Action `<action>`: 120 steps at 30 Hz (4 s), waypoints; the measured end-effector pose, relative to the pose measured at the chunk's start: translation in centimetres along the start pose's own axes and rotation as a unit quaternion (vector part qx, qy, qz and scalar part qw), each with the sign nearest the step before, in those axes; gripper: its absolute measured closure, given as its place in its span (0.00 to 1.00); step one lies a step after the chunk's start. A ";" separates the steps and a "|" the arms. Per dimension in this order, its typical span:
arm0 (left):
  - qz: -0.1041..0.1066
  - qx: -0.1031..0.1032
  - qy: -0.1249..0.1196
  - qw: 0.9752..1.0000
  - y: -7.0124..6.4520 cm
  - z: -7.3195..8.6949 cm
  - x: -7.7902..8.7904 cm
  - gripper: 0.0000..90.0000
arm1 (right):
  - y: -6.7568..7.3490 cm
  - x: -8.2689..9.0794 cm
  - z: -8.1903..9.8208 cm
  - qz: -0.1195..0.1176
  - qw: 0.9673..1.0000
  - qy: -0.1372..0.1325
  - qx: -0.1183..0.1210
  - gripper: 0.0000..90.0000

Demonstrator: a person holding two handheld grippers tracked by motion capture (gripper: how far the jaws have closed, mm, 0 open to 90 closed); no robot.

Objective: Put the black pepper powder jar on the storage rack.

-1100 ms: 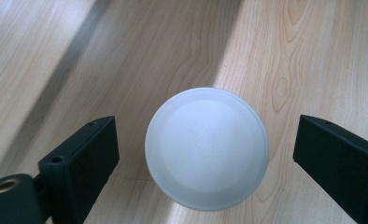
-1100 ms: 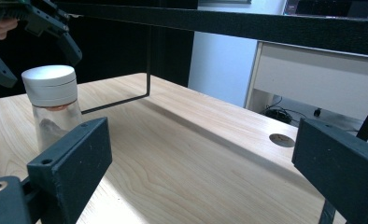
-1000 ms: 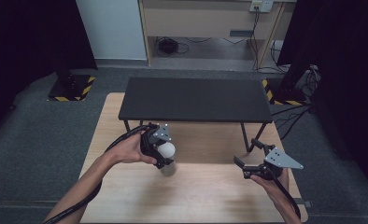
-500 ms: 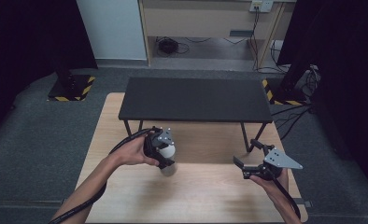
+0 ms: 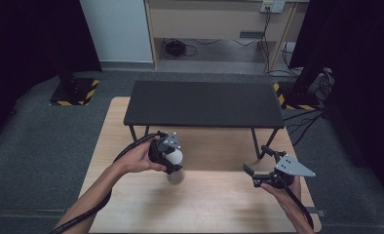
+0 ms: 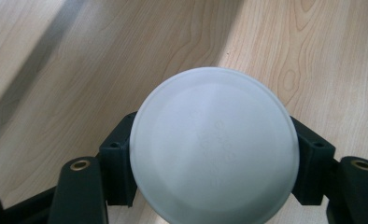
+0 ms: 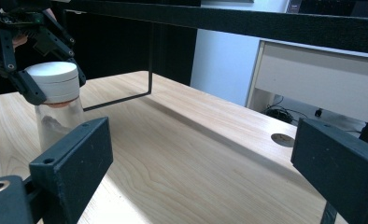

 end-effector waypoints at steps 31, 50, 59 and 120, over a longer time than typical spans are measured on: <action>0.031 -0.045 -0.012 0.998 -1.5 -10.7 9.9 0.36 | 0.1 0.1 0.0 0.001 1.000 -0.007 -0.001 0.04; 0.022 -0.067 -0.013 0.997 -2.3 -18.9 15.8 0.36 | 0.0 0.1 0.0 0.000 1.000 -0.008 -0.003 0.05; -0.015 -0.052 -0.016 0.998 -1.3 -20.2 15.4 0.36 | 0.1 0.0 0.1 -0.005 1.000 -0.005 -0.001 0.05; -0.164 0.124 -0.024 0.978 10.2 -18.2 13.2 0.37 | -0.2 0.1 0.2 -0.006 1.000 0.003 0.000 0.05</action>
Point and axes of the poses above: each handheld gripper's, and its own axes: x roughly backward along the jaws, z roughly out of its underside, y roughly to its left, the point moved 2 cm from there along -x, roughly forward along the jaws, and after that the axes turned 10 degrees about -y, right-handed, at the moved point
